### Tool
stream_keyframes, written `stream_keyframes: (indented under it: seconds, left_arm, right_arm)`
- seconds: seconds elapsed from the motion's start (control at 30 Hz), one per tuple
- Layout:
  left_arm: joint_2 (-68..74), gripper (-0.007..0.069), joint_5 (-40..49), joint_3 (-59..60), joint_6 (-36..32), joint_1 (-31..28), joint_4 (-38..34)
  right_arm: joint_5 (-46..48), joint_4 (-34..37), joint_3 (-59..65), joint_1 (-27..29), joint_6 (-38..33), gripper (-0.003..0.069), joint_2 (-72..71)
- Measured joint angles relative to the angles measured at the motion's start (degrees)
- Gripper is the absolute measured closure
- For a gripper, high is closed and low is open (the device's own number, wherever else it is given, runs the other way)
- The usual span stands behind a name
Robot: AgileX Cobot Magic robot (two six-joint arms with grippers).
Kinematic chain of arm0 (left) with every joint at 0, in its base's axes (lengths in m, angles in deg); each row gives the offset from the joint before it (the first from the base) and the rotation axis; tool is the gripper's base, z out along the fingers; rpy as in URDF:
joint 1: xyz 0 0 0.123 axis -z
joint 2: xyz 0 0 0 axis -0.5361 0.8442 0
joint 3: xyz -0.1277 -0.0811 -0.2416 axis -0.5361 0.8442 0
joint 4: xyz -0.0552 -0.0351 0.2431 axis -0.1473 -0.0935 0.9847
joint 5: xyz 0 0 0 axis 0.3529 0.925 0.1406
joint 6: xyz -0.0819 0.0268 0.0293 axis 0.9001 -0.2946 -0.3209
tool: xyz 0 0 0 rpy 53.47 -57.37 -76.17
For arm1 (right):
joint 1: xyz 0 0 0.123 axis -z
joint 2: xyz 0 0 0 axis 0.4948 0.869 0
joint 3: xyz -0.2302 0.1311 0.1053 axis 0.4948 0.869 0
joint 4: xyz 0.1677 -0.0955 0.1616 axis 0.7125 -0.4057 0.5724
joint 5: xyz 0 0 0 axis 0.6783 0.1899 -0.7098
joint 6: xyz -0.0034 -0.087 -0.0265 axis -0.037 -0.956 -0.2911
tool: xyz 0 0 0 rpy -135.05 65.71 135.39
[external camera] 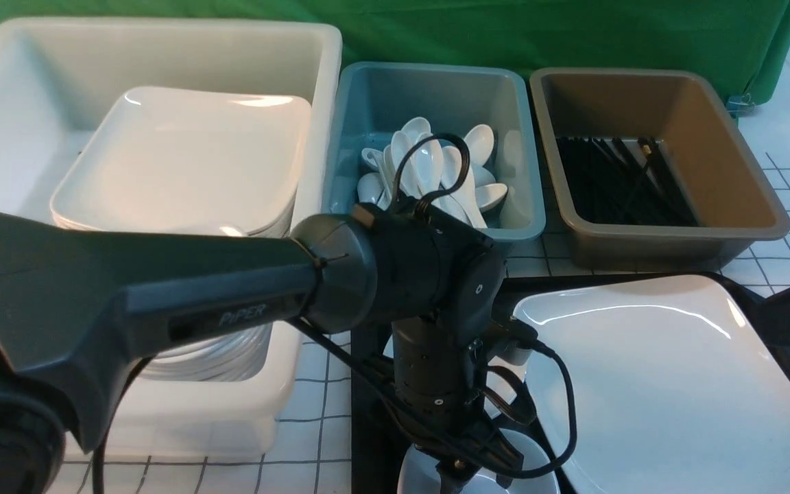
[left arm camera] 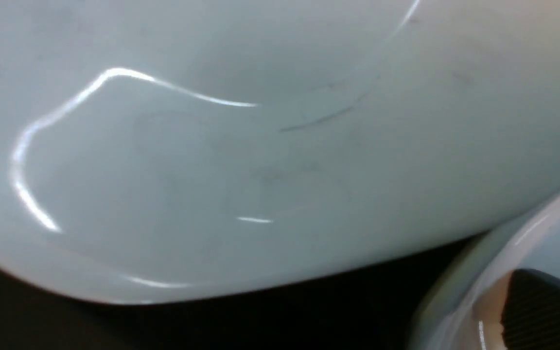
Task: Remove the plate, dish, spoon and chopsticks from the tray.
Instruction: Use the left arm to grab a small plate from the dinner plate, then use the left arm to put the small plate into the large storage box on the left
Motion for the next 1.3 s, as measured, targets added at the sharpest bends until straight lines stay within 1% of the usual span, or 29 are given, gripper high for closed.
stream_keyframes:
  seconds: [0.03,0.07,0.1,0.13,0.17,0.33,0.43,0.5,0.57,0.7,0.8,0.93,0.97,1.03,1.1,1.17,1.2,1.23,1.27,1.3]
  left_arm:
    - [0.0,0.0259,0.0,0.0,0.0,0.0,-0.1]
    - [0.0,0.0327,0.5,0.0,-0.2,0.0,-0.1]
    - [0.0,0.0335,0.7,0.0,-0.2,0.0,-0.1]
    - [0.0,0.0387,1.4,-0.3,-0.2,-0.1,-0.2]
    - [-0.1,0.0407,2.3,-0.7,-0.2,-0.2,-0.4]
    - [-0.1,0.0413,5.1,-1.8,-0.2,-0.1,-0.6]
    - [-1.5,0.0466,6.5,-2.3,-0.2,-0.1,-0.7]
    - [-4.0,0.0529,6.5,-2.4,-0.2,-0.1,-0.6]
    - [-7.3,0.0575,6.5,-2.8,-0.1,-0.3,-0.6]
    - [-12.3,0.0594,6.7,-4.8,0.0,-2.0,-2.5]
    - [-18.1,0.0595,7.0,-8.4,-1.3,-6.1,-7.2]
    - [-23.2,0.0595,8.1,-10.9,-2.6,-11.7,-8.8]
    - [-26.0,0.0595,9.1,-11.3,-3.0,-15.9,-9.0]
    - [-29.6,0.0595,10.0,-10.9,-3.0,-22.2,-9.4]
    - [-32.1,0.0595,9.7,-9.1,-3.0,-27.8,-10.0]
    - [-36.3,0.0595,7.7,-5.1,-3.0,-35.0,-11.1]
    - [-36.7,0.0595,7.5,-4.1,-3.0,-36.4,-11.4]
    - [-39.3,0.0595,6.1,-0.5,-3.0,-41.2,-12.4]
    - [-41.5,0.0595,4.9,2.9,-3.0,-45.1,-13.2]
    - [-43.0,0.0595,3.8,5.8,-3.0,-48.1,-14.0]
  right_arm:
    - [0.0,0.0,0.0,0.0,0.0,0.0659,0.0]
    - [0.0,0.0,0.0,0.0,0.0,0.0656,0.0]
    - [0.0,0.0,0.0,0.0,0.0,0.0656,0.0]
    - [0.0,0.1,0.0,0.0,0.0,0.0654,0.0]
    - [0.0,0.1,0.0,0.0,0.0,0.0652,0.0]
    - [-0.1,0.1,0.0,0.0,0.0,0.0645,0.0]
    - [-0.9,0.1,0.0,0.0,0.0,0.0641,0.0]
    - [-0.9,0.1,0.0,0.0,0.0,0.0640,0.0]
    - [-0.9,0.1,0.0,0.0,0.0,0.0641,-0.1]
    - [-0.9,0.1,-0.1,0.0,0.0,0.0641,-0.8]
    - [-0.8,1.4,-2.2,0.0,-0.3,0.0639,-1.5]
    - [-0.8,7.1,-5.2,0.0,-3.8,0.0639,-1.6]
    - [-0.8,11.0,-6.3,0.0,-6.5,0.0639,-1.6]
    - [-0.9,14.8,-7.0,-0.6,-9.6,0.0639,-1.6]
    - [-1.0,16.3,-7.5,-1.6,-10.9,0.0639,-1.4]
    - [-1.9,17.2,-7.6,-4.2,-12.2,0.0639,-0.6]
    - [-1.9,17.2,-7.6,-4.5,-12.3,0.0639,-0.3]
    - [-3.0,17.3,-7.6,-7.0,-12.7,0.0639,0.8]
    - [-4.0,17.3,-7.7,-10.0,-13.2,0.0639,2.1]
    - [-4.6,17.0,-8.1,-11.8,-13.4,0.0639,3.5]
